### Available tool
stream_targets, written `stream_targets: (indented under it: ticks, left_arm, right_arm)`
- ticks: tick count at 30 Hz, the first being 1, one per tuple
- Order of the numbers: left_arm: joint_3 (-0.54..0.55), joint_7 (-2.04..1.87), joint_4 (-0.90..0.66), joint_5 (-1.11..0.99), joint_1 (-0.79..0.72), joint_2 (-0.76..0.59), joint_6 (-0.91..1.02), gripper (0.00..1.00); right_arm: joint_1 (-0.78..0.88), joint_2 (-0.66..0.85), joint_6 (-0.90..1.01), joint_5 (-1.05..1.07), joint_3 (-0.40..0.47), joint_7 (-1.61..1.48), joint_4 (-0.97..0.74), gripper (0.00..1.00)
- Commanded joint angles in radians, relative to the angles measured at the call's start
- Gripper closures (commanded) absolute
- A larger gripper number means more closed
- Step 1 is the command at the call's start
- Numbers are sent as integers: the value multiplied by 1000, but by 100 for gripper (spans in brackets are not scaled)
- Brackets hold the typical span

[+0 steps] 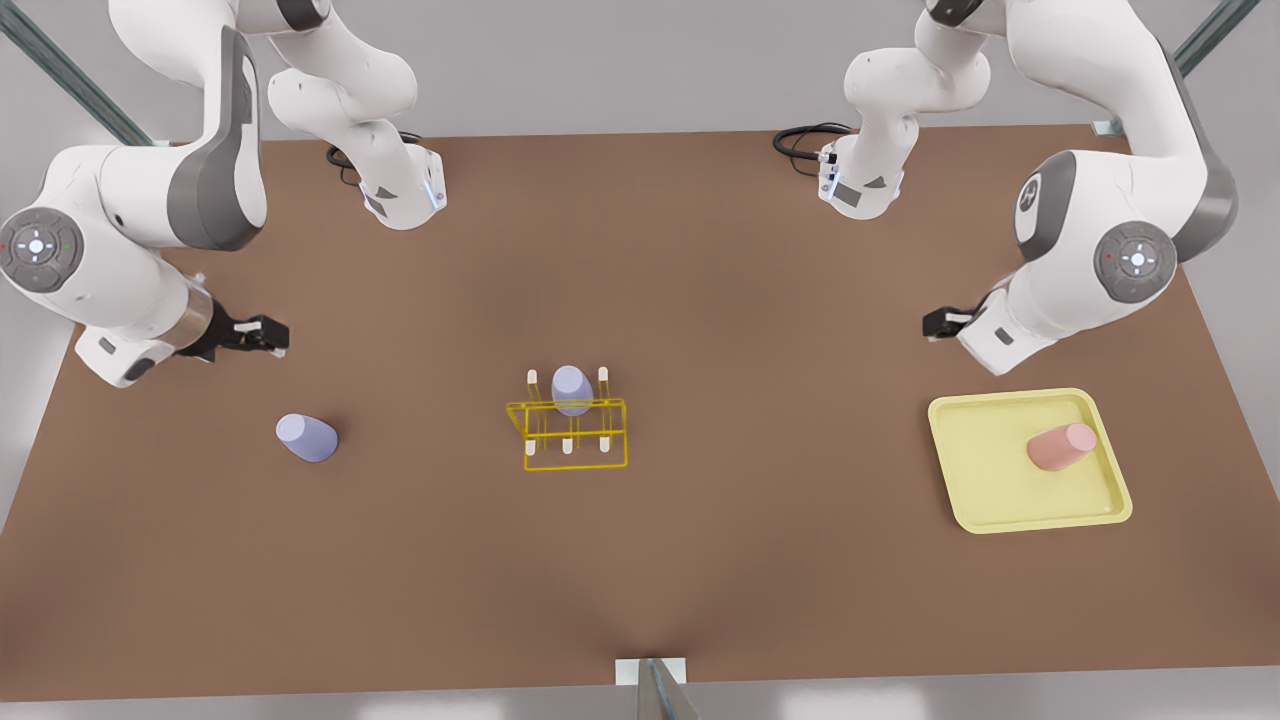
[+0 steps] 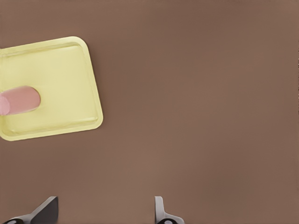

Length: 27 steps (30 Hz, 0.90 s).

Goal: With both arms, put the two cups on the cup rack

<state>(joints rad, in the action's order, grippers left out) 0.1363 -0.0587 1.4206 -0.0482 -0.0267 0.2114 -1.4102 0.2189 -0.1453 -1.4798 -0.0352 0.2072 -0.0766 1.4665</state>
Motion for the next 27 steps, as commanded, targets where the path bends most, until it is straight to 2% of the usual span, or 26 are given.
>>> stream_targets:
  ticks: [1, 5, 6, 7, 8, 9, 12, 14, 16, 18, 21, 27]
  left_arm:
    - [0, -47, -2, -4, -1, 0, -67, 0]
    - [-23, -47, -9, 2, 20, 29, -67, 0]
    - [-21, -30, -29, 4, 94, 80, -76, 0]
    - [-26, 61, -115, -2, 116, 156, -73, 0]
    - [-53, 224, -244, -4, 180, 270, -76, 0]
    - [-55, 365, -265, -9, 267, 336, -154, 0]
    - [-58, 422, -256, -27, 361, 439, -283, 0]
    - [-101, 422, -187, -22, 366, 445, -374, 0]
    - [-104, 421, -166, -22, 381, 471, -377, 0]
    - [-121, 422, -124, -22, 387, 479, -398, 0]
    - [-139, 425, -54, -48, 398, 499, -539, 0]
    - [-147, 422, -22, -53, 404, 563, -576, 0]
  right_arm:
    - [0, 1, -73, 1, 0, -54, 0, 0]
    - [2, 26, -106, -2, -2, -57, 60, 0]
    - [2, 20, -106, -2, -2, -57, 60, 0]
    - [-3, -8, -103, -3, 0, -60, 60, 0]
    - [-12, -97, -111, -8, 4, -75, 61, 0]
    - [-70, -209, -160, -3, 4, -106, 57, 0]
    - [-153, -344, -335, 41, 3, -241, 57, 0]
    - [-200, -384, -396, 86, 1, -341, 57, 0]
    - [-208, -402, -439, 89, 1, -374, 70, 0]
    - [-207, -399, -448, 104, 0, -376, 92, 0]
    - [-207, -384, -550, 144, -3, -407, 166, 0]
    - [-199, -306, -767, 144, -5, -420, 382, 0]
